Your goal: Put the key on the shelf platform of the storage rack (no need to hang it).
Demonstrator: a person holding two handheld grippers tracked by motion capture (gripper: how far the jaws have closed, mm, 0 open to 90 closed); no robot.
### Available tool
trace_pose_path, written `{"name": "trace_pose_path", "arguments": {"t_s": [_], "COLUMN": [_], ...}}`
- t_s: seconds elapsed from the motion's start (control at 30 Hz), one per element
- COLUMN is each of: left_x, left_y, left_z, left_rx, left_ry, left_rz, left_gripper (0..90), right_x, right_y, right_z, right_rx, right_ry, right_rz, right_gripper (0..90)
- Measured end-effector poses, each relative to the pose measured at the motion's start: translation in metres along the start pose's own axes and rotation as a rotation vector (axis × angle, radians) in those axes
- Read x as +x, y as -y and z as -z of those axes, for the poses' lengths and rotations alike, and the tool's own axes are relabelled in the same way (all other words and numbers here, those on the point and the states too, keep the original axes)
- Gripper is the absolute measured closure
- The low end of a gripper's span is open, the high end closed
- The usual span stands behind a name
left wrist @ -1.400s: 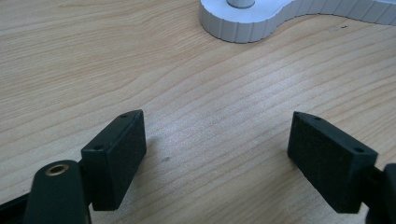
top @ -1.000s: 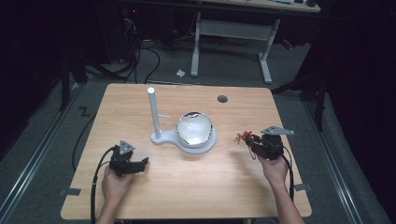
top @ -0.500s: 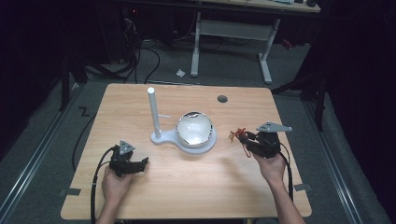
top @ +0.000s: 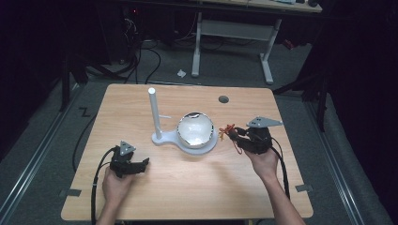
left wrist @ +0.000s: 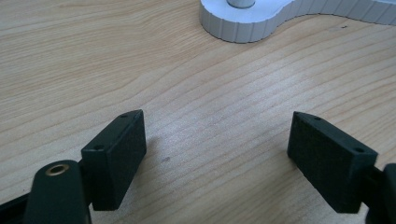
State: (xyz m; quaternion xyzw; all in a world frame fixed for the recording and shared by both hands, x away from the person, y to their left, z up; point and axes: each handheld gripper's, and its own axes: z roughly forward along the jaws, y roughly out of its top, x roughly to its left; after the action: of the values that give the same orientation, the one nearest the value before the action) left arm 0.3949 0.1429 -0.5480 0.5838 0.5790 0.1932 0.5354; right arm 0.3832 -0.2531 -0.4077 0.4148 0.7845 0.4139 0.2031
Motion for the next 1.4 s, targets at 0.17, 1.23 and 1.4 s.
{"name": "trace_pose_path", "arguments": {"t_s": [0.17, 1.23, 1.4], "left_x": [0.0, 0.0, 0.0], "left_y": [0.0, 0.0, 0.0], "left_z": [0.0, 0.0, 0.0], "left_rx": [0.001, -0.001, -0.001], "left_ry": [0.0, 0.0, 0.0], "left_rz": [0.0, 0.001, 0.001], "left_gripper": [19.9, 19.9, 20.0], "right_x": [0.006, 0.03, 0.033], "right_y": [-0.01, -0.039, -0.042], "right_z": [-0.003, -0.036, -0.04], "right_rx": [-0.001, -0.007, 0.007], "right_ry": [-0.024, -0.141, -0.147], "right_rz": [0.017, 0.028, 0.036], "right_gripper": [66.1, 66.1, 66.1]}}
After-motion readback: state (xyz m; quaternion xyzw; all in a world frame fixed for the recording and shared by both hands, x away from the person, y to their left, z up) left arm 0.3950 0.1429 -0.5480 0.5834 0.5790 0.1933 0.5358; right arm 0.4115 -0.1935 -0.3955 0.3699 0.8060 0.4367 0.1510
